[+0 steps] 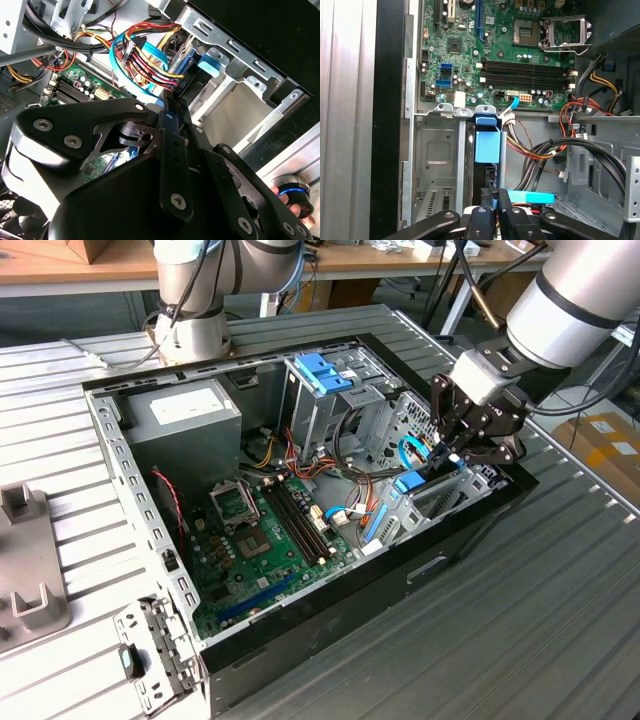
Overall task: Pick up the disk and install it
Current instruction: 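Insert the second disk wire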
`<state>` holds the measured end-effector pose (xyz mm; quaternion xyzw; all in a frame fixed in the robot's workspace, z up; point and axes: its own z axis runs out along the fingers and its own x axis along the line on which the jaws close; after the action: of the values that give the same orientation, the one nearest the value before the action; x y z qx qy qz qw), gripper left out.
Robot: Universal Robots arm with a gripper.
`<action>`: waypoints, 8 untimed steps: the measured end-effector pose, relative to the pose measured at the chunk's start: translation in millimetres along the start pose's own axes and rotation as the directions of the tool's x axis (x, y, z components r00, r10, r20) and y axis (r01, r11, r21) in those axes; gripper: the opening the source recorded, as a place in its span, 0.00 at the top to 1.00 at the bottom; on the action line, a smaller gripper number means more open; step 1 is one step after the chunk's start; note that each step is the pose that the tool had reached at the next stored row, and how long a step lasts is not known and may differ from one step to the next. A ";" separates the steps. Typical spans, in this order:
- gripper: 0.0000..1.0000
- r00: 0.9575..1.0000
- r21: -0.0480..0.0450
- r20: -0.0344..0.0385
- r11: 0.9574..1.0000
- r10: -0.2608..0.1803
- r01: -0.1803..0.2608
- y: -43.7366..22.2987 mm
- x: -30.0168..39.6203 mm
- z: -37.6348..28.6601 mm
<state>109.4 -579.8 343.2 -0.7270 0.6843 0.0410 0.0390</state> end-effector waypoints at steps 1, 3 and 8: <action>0.84 1.000 0.000 0.000 1.000 0.000 0.000 0.0 0.0 0.1; 0.84 1.000 0.001 0.001 1.000 0.000 0.000 0.0 0.0 -0.2; 0.84 1.000 0.001 0.002 1.000 0.000 0.000 0.0 -0.3 -2.0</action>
<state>109.4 -579.7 345.3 -0.7270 0.6842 0.0413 0.0400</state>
